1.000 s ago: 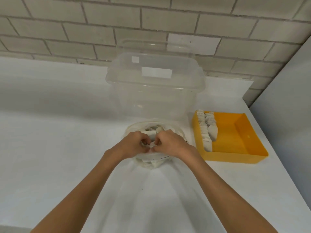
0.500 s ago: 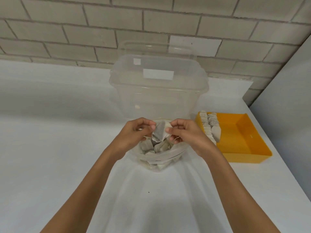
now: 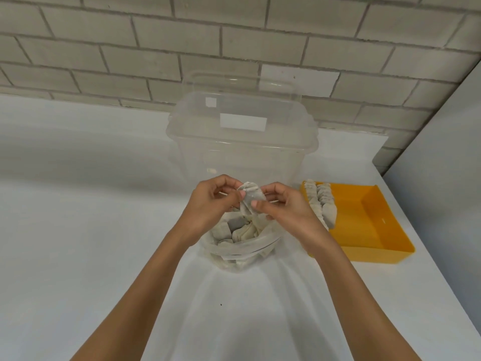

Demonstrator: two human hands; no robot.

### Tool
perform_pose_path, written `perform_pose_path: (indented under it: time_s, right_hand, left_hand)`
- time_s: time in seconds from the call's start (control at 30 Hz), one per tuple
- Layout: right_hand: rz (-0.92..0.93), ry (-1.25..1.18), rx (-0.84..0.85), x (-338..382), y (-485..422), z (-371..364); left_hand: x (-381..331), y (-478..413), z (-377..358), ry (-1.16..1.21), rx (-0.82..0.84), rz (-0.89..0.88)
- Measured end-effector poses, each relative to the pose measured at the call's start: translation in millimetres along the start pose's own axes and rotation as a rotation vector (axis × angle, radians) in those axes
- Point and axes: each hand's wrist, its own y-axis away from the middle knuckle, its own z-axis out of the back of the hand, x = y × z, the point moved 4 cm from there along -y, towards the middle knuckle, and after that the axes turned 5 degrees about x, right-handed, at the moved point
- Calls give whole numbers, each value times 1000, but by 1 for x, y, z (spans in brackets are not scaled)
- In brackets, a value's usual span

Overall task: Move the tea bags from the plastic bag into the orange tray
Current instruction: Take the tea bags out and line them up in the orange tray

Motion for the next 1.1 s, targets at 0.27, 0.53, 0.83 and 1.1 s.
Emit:
perform_pose_path:
  time_s: [0.27, 0.53, 0.83, 1.1]
  right_hand:
    - [144, -49, -102, 12, -1, 16]
    - [112, -166, -120, 6, 0, 34]
    - [162, -93, -231, 5, 1, 71]
    - [141, -97, -307, -10, 14, 136]
  left_hand:
    - [-12, -7, -13, -12, 20, -42]
    - [1, -12, -31, 107, 57, 50]
    - [-6, -30, -61, 153, 43, 23]
    - [-8, -42, -88, 111, 73, 23]
